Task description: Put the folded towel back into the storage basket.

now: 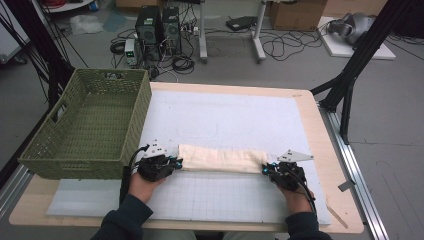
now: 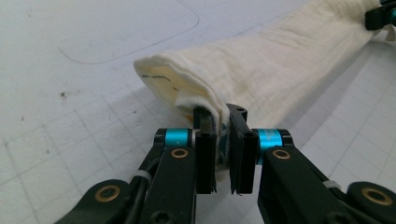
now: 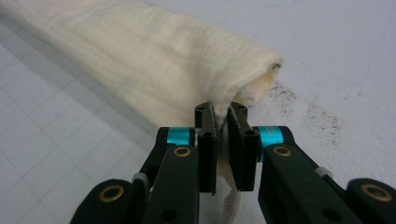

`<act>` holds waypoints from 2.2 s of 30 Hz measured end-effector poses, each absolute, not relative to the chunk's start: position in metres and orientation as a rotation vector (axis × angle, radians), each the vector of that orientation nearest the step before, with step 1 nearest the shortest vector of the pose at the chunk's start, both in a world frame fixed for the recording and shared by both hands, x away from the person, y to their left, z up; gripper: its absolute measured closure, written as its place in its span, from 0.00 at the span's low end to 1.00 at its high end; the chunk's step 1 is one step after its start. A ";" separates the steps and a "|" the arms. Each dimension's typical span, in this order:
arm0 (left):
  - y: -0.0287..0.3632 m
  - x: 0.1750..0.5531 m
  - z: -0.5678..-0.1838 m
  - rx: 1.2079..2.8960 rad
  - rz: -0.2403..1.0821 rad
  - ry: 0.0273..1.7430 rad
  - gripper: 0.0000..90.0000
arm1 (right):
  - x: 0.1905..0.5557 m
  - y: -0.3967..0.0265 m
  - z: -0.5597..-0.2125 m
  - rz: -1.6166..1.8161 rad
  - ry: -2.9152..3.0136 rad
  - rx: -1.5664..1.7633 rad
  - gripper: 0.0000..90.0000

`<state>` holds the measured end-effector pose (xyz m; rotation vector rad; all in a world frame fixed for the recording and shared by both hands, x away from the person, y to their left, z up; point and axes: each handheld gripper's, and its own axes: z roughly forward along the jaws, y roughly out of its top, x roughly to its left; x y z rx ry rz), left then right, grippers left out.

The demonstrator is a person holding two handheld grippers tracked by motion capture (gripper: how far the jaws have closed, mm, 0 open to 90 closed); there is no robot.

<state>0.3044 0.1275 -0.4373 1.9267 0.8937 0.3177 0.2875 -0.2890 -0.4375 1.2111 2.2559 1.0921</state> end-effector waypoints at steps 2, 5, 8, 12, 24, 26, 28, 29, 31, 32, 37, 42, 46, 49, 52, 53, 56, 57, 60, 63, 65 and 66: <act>0.127 0.303 -0.435 1.922 0.320 0.886 0.92 | 0.287 -0.291 -0.435 1.096 2.242 1.215 0.93; 0.126 0.303 -0.434 1.920 0.320 0.879 0.92 | 0.286 -0.294 -0.431 1.099 2.220 1.217 0.93; 0.126 0.302 -0.432 1.914 0.320 0.874 0.92 | 0.286 -0.295 -0.429 1.101 2.209 1.225 0.93; 0.125 0.302 -0.433 1.917 0.322 0.877 0.92 | 0.286 -0.295 -0.429 1.101 2.207 1.224 0.93; 0.121 0.306 -0.443 1.930 0.280 1.066 0.46 | 0.290 -0.295 -0.438 1.050 2.246 1.240 0.93; 0.121 0.306 -0.444 1.924 0.261 1.088 0.43 | 0.290 -0.295 -0.439 1.045 2.253 1.242 0.92; 0.118 0.306 -0.447 1.941 0.229 1.094 0.41 | 0.291 -0.295 -0.439 1.043 2.256 1.234 0.92; 0.116 0.306 -0.448 1.950 0.221 1.084 0.41 | 0.290 -0.294 -0.439 1.041 2.255 1.236 0.92; 0.112 0.305 -0.448 1.966 0.238 1.071 0.40 | 0.290 -0.294 -0.439 1.041 2.258 1.236 0.92; 0.111 0.305 -0.448 1.973 0.245 1.065 0.40 | 0.290 -0.294 -0.439 1.041 2.259 1.232 0.92; 0.100 0.295 -0.450 2.060 0.423 0.998 0.47 | 0.290 -0.293 -0.439 1.031 2.268 1.215 0.92; 0.096 0.289 -0.450 2.069 0.437 0.949 0.63 | 0.290 -0.293 -0.439 1.033 2.269 1.214 0.92; 0.096 0.289 -0.451 2.053 0.403 0.934 0.81 | 0.291 -0.293 -0.439 1.031 2.270 1.209 0.92; 0.094 0.288 -0.451 2.055 0.405 0.923 0.90 | 0.290 -0.293 -0.439 1.032 2.270 1.206 0.92; 0.097 0.290 -0.451 2.033 0.376 0.930 0.91 | 0.290 -0.293 -0.438 1.038 2.266 1.196 0.92; 0.099 0.291 -0.450 2.014 0.359 0.938 0.91 | 0.290 -0.293 -0.438 1.039 2.263 1.194 0.92; 0.103 0.292 -0.446 1.983 0.339 0.940 0.91 | 0.289 -0.294 -0.436 1.052 2.254 1.186 0.92; 0.104 0.293 -0.446 1.976 0.339 0.939 0.91 | 0.289 -0.294 -0.436 1.051 2.253 1.187 0.92; 0.106 0.293 -0.443 1.958 0.330 0.946 0.91 | 0.290 -0.294 -0.436 1.051 2.256 1.190 0.92; 0.107 0.293 -0.443 1.961 0.327 0.948 0.91 | 0.290 -0.294 -0.437 1.058 2.259 1.207 0.88; 0.106 0.293 -0.444 1.966 0.325 0.946 0.91 | 0.291 -0.295 -0.439 1.054 2.253 1.237 0.74; 0.105 0.293 -0.444 1.964 0.327 0.946 0.91 | 0.292 -0.295 -0.440 1.061 2.253 1.257 0.69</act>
